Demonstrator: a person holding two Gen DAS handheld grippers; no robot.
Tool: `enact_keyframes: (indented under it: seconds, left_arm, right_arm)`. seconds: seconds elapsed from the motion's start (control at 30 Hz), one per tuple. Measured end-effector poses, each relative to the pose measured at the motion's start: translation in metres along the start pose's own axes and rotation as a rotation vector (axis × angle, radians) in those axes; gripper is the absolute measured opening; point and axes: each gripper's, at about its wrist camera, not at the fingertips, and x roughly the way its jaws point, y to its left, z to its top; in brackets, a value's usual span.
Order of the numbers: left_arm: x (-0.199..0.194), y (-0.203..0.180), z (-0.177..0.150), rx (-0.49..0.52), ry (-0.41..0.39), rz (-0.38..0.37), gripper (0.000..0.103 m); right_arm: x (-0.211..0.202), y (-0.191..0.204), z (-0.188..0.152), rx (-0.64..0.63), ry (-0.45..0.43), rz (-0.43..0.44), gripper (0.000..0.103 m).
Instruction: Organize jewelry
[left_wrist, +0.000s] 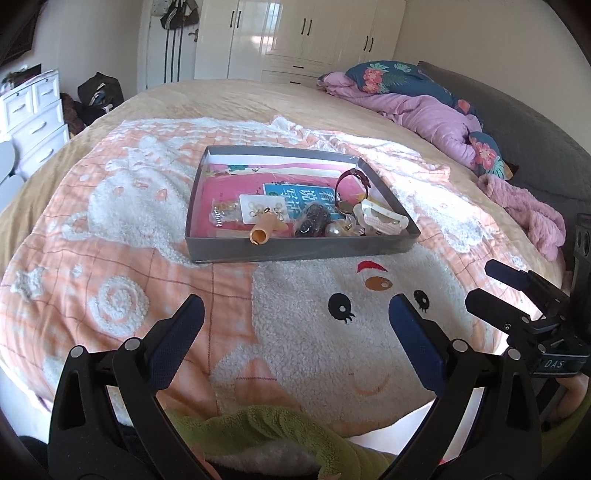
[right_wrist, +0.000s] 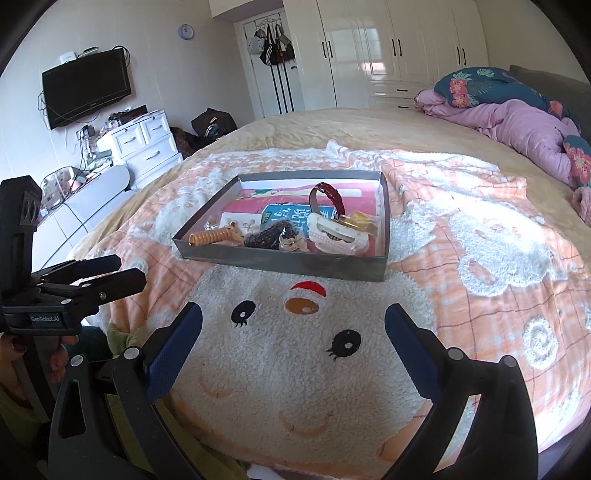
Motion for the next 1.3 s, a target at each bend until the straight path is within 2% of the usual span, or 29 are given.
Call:
enact_keyframes:
  seconds: [0.7,1.3]
  left_arm:
    - [-0.0021,-0.0053,-0.0015,0.007,-0.003,-0.003,0.093]
    - [-0.0017,-0.0039,-0.0015,0.021,0.009,0.028,0.094]
  right_arm:
    - [-0.0005,0.0017,0.0013,-0.004,0.003,-0.003,0.098]
    - [0.0001,0.0012,0.0024,-0.006,0.001,-0.002,0.098]
